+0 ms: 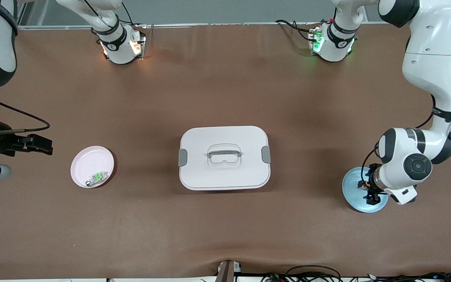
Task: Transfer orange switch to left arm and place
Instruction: 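Lower the switch onto the blue plate while the right arm retracts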
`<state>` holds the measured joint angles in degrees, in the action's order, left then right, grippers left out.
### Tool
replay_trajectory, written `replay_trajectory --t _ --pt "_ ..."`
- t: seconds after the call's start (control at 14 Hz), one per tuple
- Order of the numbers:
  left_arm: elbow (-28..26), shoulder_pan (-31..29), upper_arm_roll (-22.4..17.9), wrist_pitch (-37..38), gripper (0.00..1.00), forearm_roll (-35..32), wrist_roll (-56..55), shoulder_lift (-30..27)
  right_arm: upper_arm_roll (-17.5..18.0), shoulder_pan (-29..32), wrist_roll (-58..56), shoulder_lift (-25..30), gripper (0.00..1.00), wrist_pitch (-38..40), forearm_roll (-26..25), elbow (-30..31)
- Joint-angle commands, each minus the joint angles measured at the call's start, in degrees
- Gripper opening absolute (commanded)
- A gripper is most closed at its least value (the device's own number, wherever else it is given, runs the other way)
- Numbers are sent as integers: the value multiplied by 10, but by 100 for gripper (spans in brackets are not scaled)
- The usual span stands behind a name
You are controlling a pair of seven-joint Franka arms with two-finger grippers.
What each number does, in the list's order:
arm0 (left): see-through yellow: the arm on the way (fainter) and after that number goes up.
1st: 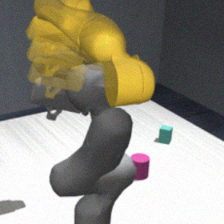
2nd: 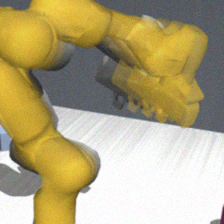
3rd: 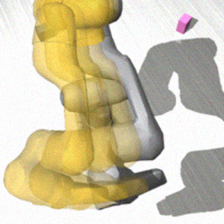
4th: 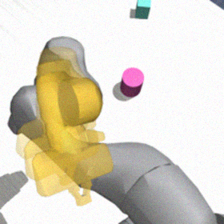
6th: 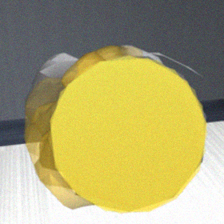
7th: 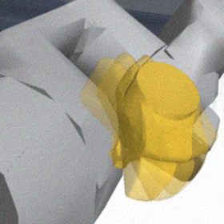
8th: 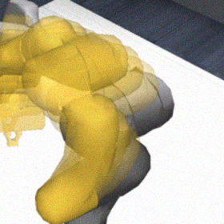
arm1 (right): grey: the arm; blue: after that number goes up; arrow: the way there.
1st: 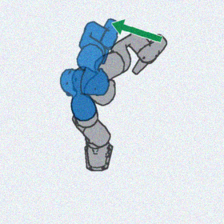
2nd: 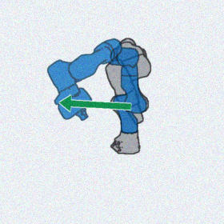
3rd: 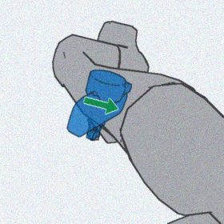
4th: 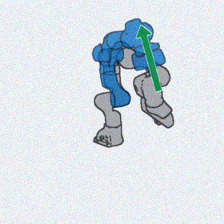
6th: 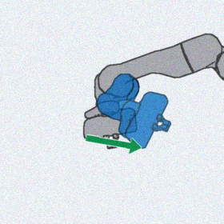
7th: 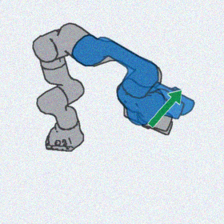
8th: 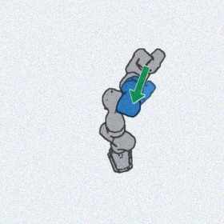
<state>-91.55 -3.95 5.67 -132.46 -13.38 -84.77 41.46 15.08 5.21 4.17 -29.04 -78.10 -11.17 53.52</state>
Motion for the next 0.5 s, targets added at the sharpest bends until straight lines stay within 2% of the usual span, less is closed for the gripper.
replay_trajectory --t 0.0,0.43 --pt "4 12 -1 -1 100 -9 -14 -1 10 16 12 6 100 1 -4 11" --pt "14 7 0 1 100 -12 -10 -4 9 19 10 16 100 24 -18 10"
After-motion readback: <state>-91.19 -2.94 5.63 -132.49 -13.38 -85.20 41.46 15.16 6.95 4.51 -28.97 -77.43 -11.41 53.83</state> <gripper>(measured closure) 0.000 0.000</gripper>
